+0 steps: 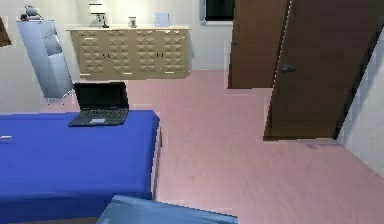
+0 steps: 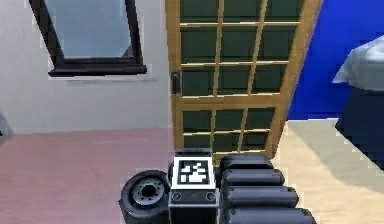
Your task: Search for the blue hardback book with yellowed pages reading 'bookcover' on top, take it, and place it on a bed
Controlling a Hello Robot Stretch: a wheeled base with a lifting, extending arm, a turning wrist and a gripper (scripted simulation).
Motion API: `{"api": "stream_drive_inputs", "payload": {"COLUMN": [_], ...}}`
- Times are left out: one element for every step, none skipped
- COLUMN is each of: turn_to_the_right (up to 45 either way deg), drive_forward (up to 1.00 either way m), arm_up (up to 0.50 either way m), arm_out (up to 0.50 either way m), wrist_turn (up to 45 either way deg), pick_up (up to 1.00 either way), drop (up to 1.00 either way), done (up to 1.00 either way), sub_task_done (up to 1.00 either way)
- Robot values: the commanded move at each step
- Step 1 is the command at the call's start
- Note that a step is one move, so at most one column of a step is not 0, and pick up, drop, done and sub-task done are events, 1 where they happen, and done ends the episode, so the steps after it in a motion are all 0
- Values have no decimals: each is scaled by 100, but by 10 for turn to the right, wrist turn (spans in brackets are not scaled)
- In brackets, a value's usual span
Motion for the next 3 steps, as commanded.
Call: {"api": "stream_drive_inputs", "payload": {"turn_to_the_right": [0,-420,0], "drive_forward": [10,0,30], "arm_up": [0,0,0], "arm_out": [0,0,0], "wrist_turn": [0,0,0], "pick_up": [0,0,0], "drop": [0,0,0], "done": [0,0,0], "sub_task_done": [0,0,0]}}
